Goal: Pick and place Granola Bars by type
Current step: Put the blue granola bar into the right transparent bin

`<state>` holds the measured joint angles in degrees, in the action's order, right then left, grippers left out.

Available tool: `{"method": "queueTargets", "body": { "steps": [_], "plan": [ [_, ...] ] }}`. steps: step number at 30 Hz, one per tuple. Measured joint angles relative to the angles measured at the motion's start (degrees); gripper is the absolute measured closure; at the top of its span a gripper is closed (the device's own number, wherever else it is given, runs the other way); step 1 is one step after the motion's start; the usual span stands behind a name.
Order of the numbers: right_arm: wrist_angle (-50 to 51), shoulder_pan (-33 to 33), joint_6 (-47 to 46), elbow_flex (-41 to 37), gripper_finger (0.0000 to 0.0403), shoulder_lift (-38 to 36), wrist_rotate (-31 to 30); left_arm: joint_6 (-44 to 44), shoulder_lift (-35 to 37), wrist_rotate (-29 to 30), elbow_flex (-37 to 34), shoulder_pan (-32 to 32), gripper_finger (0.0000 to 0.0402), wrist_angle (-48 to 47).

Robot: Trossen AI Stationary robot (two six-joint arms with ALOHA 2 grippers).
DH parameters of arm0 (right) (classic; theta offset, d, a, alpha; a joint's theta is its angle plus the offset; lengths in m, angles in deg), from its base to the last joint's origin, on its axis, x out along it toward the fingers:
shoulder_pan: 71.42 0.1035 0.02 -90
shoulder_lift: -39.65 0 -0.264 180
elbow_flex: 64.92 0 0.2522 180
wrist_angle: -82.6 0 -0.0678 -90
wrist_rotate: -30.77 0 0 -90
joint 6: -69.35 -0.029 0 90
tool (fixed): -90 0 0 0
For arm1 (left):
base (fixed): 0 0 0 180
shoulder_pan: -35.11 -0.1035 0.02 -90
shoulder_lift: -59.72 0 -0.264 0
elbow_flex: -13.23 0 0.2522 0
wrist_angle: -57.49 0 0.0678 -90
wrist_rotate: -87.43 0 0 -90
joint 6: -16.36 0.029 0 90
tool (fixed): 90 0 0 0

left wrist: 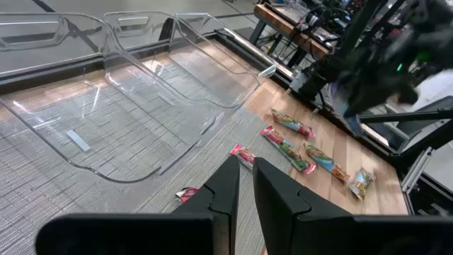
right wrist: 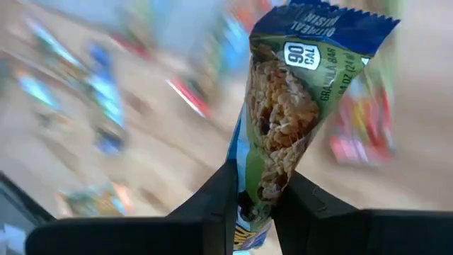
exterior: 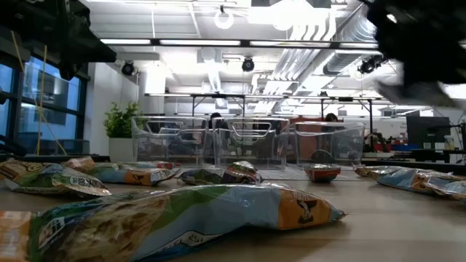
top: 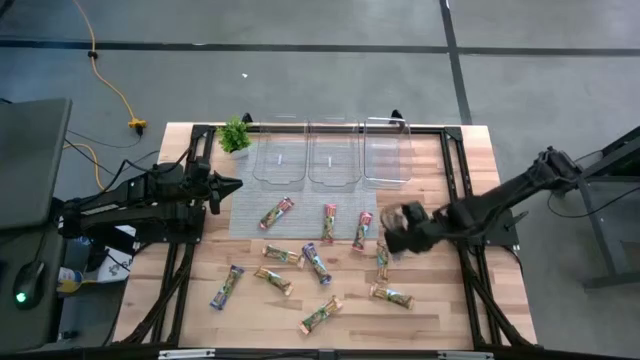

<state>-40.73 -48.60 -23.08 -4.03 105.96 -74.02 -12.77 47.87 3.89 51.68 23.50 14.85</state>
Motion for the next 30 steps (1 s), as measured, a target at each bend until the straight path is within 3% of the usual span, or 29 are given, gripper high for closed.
{"method": "queueTargets", "body": {
  "steps": [6,11,14,19,25,30],
  "plan": [
    [3.4,-12.2,22.1,15.6,0.0344,0.0,-8.6,-0.7,0.0,0.0,0.0,0.0,0.0361,0.0],
    [9.1,-25.0,37.2,28.3,0.0344,0.2,-11.9,-1.6,0.0,0.0,0.0,0.0,0.0361,0.0],
    [13.2,-34.4,44.7,35.3,0.0344,1.8,-9.1,-1.6,0.0,0.0,0.0,0.0,0.0361,0.0],
    [22.0,-48.6,57.3,48.8,0.0344,10.3,2.0,-2.5,0.0,0.0,0.0,0.0,0.0361,0.0],
    [38.5,-56.6,67.2,65.0,0.0344,26.4,7.2,-4.2,0.0,0.0,0.0,0.0,0.0361,0.0],
    [46.7,-59.0,69.6,71.3,0.0344,35.8,5.6,-4.2,0.0,0.0,0.0,0.0,0.0361,0.0]
  ]
}}
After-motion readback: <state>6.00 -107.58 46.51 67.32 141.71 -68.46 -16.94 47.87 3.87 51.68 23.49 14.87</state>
